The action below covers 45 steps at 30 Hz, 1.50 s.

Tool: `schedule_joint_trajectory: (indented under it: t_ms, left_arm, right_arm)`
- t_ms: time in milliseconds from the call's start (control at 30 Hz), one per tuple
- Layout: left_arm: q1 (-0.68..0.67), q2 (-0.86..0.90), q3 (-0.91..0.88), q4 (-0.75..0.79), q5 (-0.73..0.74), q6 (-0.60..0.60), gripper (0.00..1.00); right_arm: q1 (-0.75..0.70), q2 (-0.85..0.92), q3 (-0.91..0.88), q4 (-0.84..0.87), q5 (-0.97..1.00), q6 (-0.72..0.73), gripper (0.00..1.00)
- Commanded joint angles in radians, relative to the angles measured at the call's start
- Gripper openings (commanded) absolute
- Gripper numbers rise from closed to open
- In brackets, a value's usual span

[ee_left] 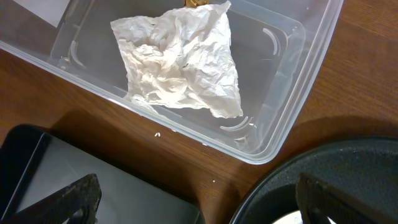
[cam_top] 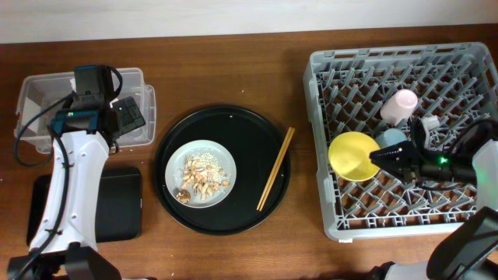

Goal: Sort waste into correct bins and load items into the dishwasher rack
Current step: 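Lower the yellow bowl into the rack's front corner and open the right gripper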

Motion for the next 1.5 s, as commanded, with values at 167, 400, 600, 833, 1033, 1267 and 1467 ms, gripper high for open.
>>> schedule_joint_trajectory:
  t_ms: [167, 400, 600, 833, 1033, 1267, 1467]
  left_arm:
    - [-0.002, -0.01, 0.005, -0.001, -0.007, -0.01, 0.99]
    - [-0.002, -0.01, 0.005, -0.001, -0.007, -0.01, 0.99]
    - [-0.002, -0.01, 0.005, -0.001, -0.007, -0.01, 0.99]
    - [-0.002, -0.01, 0.005, -0.001, -0.007, -0.01, 0.99]
    - [-0.002, -0.01, 0.005, -0.001, -0.007, -0.01, 0.99]
    - [-0.002, -0.01, 0.005, -0.001, -0.007, -0.01, 0.99]
    - [-0.002, -0.01, 0.005, -0.001, -0.007, -0.01, 0.99]
  right_arm:
    - [0.592, -0.101, 0.217, 0.213, 0.833, 0.743, 0.45]
    - [0.813, 0.046, 0.217, 0.313, 1.09, 0.944, 0.54]
    - [0.813, 0.119, 0.234, 0.326, 1.061, 0.958, 0.11]
    - [0.689, 0.087, 0.46, 0.163, 0.468, 0.595, 0.04]
    - [0.335, 0.088, 0.034, 0.208, -0.323, 0.057, 0.04]
    - [0.267, 0.089, -0.085, 0.203, -0.279, 0.079, 0.05]
    - [0.153, 0.089, -0.084, 0.18, -0.067, 0.129, 0.22]
